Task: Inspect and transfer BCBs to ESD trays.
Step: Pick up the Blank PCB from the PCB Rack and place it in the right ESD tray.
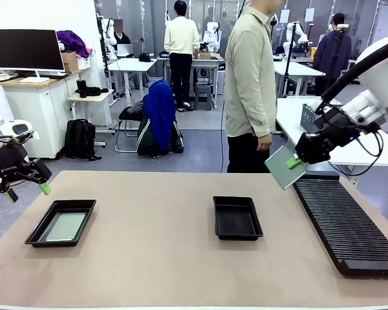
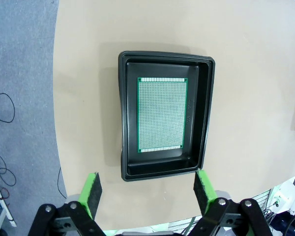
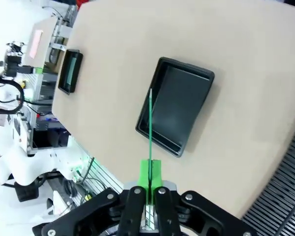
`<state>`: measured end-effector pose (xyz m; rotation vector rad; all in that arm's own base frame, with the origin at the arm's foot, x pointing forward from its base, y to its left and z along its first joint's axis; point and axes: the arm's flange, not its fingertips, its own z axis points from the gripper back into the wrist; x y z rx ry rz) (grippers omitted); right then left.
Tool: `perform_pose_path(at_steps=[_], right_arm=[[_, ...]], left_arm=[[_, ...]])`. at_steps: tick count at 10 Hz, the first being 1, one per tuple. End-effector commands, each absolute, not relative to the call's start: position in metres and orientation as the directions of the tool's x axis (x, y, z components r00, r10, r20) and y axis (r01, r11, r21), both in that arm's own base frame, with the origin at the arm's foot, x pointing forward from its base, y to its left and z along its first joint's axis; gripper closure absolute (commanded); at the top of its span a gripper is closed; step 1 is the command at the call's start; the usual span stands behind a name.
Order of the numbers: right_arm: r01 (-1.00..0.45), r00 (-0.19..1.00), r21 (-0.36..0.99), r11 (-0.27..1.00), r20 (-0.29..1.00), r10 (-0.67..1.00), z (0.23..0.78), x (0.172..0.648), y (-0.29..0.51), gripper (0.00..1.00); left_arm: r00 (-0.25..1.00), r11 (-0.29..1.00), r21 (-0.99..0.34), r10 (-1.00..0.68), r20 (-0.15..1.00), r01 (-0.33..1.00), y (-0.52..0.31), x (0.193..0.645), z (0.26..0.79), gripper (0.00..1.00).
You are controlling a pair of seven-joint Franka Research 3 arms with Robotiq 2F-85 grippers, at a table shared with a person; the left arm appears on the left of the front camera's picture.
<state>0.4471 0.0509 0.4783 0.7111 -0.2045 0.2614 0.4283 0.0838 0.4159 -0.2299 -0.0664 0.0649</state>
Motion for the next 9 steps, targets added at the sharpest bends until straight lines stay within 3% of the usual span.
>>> perform_pose_path(at_steps=[1,9], right_arm=[[-0.243,0.962,0.661,0.71,0.257,0.09,0.459,0.451,0.077,0.98],[-0.066,0.987,0.756,0.651,0.147,-0.07,0.378,0.452,0.146,0.98]], left_arm=[[0.995,0.971,-0.235,0.06,0.073,-0.041,0.085,0.43,0.415,0.0],[0.995,0.971,-0.235,0.06,0.073,-0.041,0.085,0.43,0.415,0.0]])
